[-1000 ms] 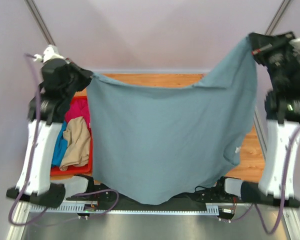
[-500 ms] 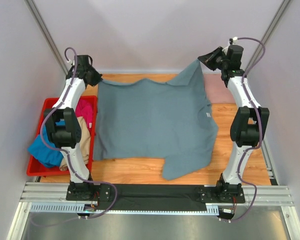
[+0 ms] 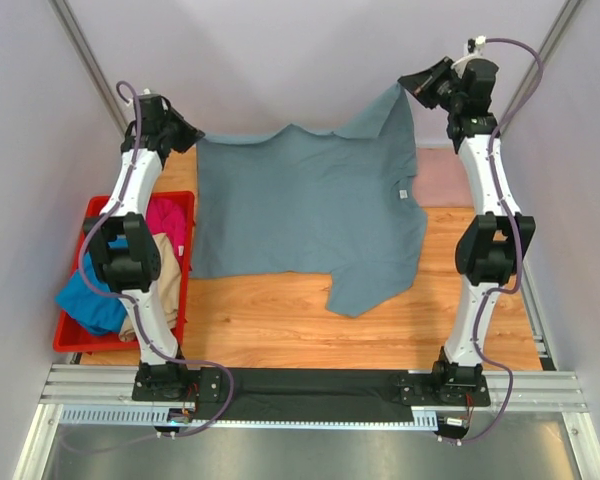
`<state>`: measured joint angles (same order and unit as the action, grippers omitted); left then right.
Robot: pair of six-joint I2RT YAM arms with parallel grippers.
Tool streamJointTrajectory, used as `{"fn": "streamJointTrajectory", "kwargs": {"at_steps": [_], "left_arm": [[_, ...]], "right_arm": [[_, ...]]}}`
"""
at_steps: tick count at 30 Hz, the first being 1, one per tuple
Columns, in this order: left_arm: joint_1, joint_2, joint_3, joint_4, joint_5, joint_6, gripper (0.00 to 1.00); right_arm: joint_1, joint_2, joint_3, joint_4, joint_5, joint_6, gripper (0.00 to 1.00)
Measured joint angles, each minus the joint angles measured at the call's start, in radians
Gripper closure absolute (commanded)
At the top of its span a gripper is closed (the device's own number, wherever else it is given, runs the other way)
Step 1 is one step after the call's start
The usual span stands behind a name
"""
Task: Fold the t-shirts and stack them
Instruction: Flatten the tshirt out
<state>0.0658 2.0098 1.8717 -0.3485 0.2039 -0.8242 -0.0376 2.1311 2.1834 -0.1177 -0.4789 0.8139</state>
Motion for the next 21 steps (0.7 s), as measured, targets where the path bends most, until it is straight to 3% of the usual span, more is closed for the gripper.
{"fn": "streamJointTrajectory", "kwargs": {"at_steps": [6,14,18,21], "left_arm": [[-0.011,-0.2,-0.053,-0.071,0.014,-0.021,1.0],[-0.061,-0.786,-0.107,-0.145,-0.034,-0.108,1.0],[-0.058,-1.03,-0.132,-0.23,-0.051,-0.149,1.0],[-0.058,-1.15,-0.117,-0.323,-0.058,-0.164,1.0]], "right_arm": [[-0.019,-0.165,-0.029,-0.268,0.129,0.0,1.0],[-0.142,-0.757,-0.153,-0.498,0.283,0.126,1.0],[-0.198,-1.003,-0.119,-0.623,0.264,0.135,1.0],[-0.215,-1.101,-0.042,-0.714,0.237,0.137,1.0]]}}
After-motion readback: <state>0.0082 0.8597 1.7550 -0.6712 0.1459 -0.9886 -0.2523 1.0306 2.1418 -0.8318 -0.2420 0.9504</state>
